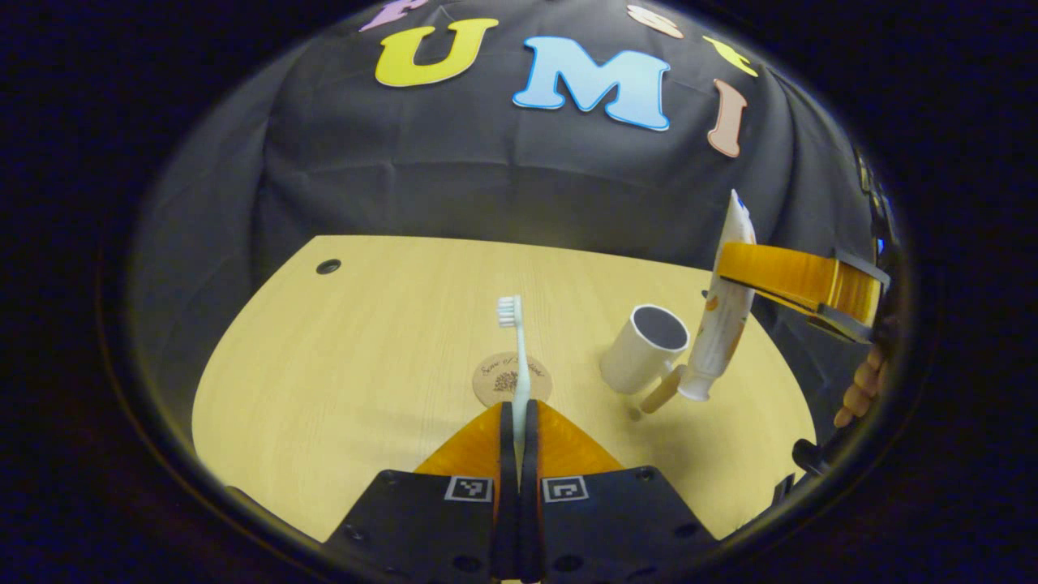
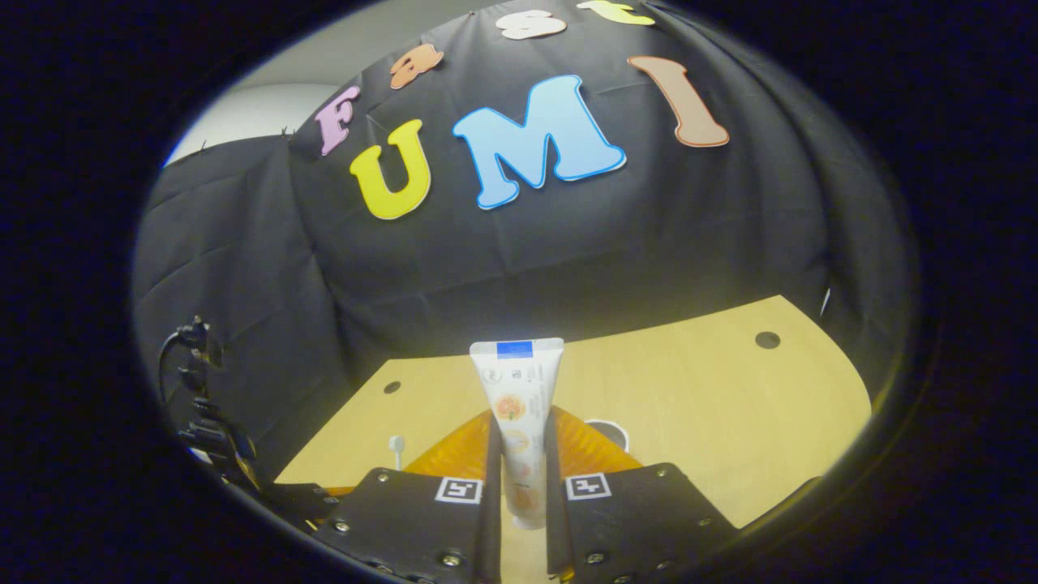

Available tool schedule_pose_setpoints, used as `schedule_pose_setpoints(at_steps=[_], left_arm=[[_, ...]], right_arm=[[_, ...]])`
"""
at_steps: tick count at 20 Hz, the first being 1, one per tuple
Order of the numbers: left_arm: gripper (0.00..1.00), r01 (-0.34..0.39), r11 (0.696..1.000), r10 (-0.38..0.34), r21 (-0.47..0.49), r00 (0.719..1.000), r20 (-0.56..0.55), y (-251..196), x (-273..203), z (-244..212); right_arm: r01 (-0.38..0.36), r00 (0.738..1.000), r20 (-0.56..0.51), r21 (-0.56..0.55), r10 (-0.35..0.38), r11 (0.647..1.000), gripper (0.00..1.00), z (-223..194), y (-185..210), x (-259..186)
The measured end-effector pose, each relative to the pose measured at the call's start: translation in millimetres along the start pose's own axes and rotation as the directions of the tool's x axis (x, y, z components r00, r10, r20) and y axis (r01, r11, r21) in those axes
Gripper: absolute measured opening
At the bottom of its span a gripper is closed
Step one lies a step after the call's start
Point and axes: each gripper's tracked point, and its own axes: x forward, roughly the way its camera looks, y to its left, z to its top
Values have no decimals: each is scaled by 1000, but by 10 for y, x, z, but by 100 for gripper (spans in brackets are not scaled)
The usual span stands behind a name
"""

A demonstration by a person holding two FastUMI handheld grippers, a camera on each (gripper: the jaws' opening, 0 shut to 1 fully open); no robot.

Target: Put the toothbrush and toothpaste on the desktop into the cup, then pick up the cup and place it on the coaster on the desktop.

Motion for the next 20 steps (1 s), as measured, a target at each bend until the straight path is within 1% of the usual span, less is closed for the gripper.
schedule_pose_setpoints(at_steps=[1, 2, 4, 7, 10, 13, 17, 18, 19, 20], left_arm=[[7, 1, 1000, -1, -3, 1000, 11, 0, 17, 45], [8, 1, 1000, -1, -6, 1000, 23, 9, 13, 88], [8, 2, 1000, -1, -9, 999, 53, 24, 18, 178], [8, 7, 1000, -6, -12, 996, 87, 36, -29, 226], [8, 16, 1000, -16, -6, 995, 97, -9, -39, 260], [8, 19, 1000, -19, 1, 994, 110, -46, -52, 312], [8, 17, 1000, -18, 11, 992, 122, -68, -56, 372], [8, 15, 1000, -16, 8, 993, 118, -76, -44, 369], [8, 15, 1000, -15, 3, 994, 112, -78, -39, 341], [8, 18, 1000, -17, -8, 994, 110, -64, -49, 326]], right_arm=[[14, 1000, 20, 0, -14, 1000, 23, 65, -41, 62], [29, 999, 42, 1, -29, 1000, 23, 129, -83, 107], [56, 994, 96, -4, -56, 998, 23, 249, -151, 206], [109, 987, 122, -32, -104, 994, 23, 229, -352, 372], [138, 983, 132, -65, -129, 988, 23, 188, -453, 552], [144, 988, 66, -75, -140, 987, 23, -62, -501, 701], [162, 987, 18, -145, -161, 976, 23, -271, -518, 771], [158, 987, 7, -163, -159, 974, 28, -327, -503, 791], [158, 987, -6, -183, -161, 970, 24, -376, -497, 795], [156, 986, -21, -198, -163, 968, 24, -427, -501, 805]])
